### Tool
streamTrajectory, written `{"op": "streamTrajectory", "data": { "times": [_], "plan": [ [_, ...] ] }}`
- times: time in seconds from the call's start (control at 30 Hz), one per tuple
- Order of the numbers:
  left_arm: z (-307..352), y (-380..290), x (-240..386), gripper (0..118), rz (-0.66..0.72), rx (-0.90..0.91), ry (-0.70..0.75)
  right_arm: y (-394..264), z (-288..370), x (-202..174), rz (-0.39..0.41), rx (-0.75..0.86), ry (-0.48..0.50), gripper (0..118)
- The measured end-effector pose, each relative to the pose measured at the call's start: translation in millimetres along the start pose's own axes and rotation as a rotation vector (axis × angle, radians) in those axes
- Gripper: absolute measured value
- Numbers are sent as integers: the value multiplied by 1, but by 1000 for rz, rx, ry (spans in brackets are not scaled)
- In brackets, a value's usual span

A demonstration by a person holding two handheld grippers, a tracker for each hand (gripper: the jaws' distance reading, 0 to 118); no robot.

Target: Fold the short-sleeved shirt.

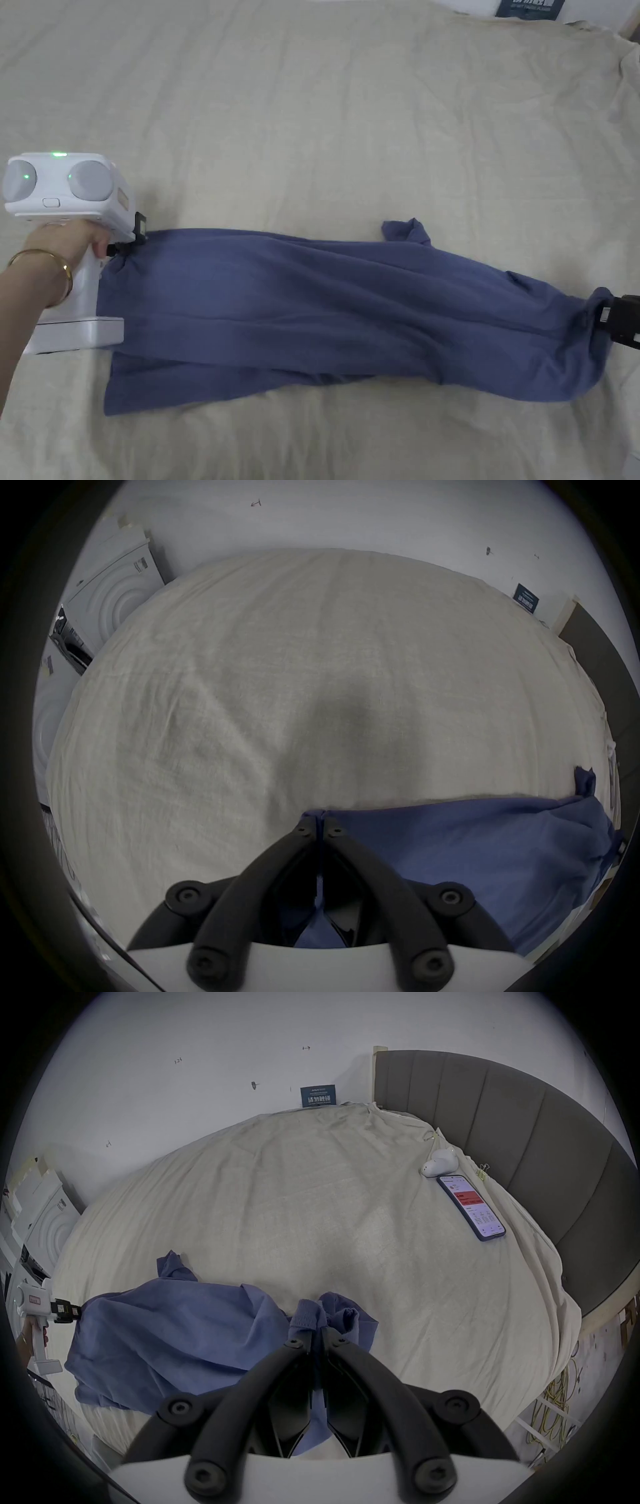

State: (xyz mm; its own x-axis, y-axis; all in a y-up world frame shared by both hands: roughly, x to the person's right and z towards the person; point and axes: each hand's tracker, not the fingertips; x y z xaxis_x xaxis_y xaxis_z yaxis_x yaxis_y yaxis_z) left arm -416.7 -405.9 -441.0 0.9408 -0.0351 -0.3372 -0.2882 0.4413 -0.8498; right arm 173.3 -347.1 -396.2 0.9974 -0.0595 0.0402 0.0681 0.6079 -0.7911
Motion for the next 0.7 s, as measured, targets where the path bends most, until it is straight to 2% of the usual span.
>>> {"op": "streamTrajectory", "data": {
  "times": [0.17, 0.37, 0.57, 0.7],
  "plan": [
    [40, -1, -10, 0, 58, 148, -62, 6, 11, 0, 2, 7, 5, 3],
    [133, 12, -36, 0, 159, 389, -204, 25, 52, 6, -8, 110, 22, 3],
    [237, 19, -62, 0, 210, 624, -173, 52, 121, 13, -47, 274, 75, 3],
    [285, 26, -88, 0, 234, 764, -103, 71, 172, 20, -71, 367, 125, 3]
  ]
}}
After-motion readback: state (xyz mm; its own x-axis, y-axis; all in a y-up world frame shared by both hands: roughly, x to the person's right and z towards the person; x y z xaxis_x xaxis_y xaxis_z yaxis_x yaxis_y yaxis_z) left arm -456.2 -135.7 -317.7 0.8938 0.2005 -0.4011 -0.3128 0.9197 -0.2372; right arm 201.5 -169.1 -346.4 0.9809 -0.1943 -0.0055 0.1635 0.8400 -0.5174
